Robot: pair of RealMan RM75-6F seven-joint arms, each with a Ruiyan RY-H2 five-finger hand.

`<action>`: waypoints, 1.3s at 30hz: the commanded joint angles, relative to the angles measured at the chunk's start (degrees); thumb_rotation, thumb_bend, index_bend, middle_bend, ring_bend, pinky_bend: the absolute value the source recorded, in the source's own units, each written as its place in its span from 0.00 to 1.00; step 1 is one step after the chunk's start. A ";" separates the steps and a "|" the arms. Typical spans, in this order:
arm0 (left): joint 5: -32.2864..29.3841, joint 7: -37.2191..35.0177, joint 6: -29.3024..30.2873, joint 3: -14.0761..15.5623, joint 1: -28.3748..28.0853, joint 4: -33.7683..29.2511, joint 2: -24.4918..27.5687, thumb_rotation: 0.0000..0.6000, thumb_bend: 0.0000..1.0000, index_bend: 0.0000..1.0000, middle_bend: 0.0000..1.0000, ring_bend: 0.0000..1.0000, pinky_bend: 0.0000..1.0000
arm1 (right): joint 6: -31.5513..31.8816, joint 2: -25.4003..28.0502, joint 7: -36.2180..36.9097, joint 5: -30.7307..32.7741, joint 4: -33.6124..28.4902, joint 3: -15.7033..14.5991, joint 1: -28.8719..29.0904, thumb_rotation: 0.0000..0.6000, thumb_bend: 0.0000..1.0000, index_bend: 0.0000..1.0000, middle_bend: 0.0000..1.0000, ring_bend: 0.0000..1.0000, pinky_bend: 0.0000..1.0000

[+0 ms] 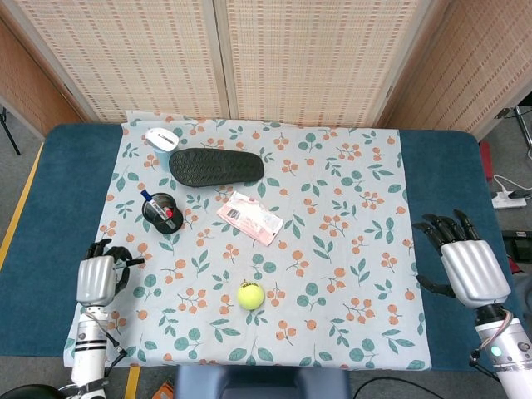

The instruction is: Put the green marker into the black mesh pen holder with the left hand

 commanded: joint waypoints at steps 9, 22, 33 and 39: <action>-9.14 -15.65 -7.54 -16.22 -4.07 -22.00 21.75 1.00 0.36 0.52 0.53 0.18 0.19 | -0.40 -0.07 0.16 0.13 0.03 0.03 0.21 1.00 0.10 0.21 0.13 0.13 0.00; -20.77 -40.06 -29.10 -22.66 -14.60 -18.25 20.76 1.00 0.36 0.53 0.55 0.19 0.19 | -0.23 0.36 1.57 -0.06 0.51 0.16 0.03 1.00 0.10 0.20 0.13 0.13 0.00; -18.49 -49.06 -38.90 -21.44 -22.67 2.89 14.67 1.00 0.36 0.54 0.55 0.18 0.18 | 0.78 0.05 -0.47 0.38 -0.20 0.21 -0.23 1.00 0.10 0.21 0.13 0.13 0.00; -15.31 -52.20 -40.38 -19.61 -24.46 9.56 12.02 1.00 0.35 0.54 0.54 0.18 0.18 | 0.64 -0.18 -1.18 0.89 -0.43 0.18 -0.12 1.00 0.10 0.21 0.13 0.13 0.00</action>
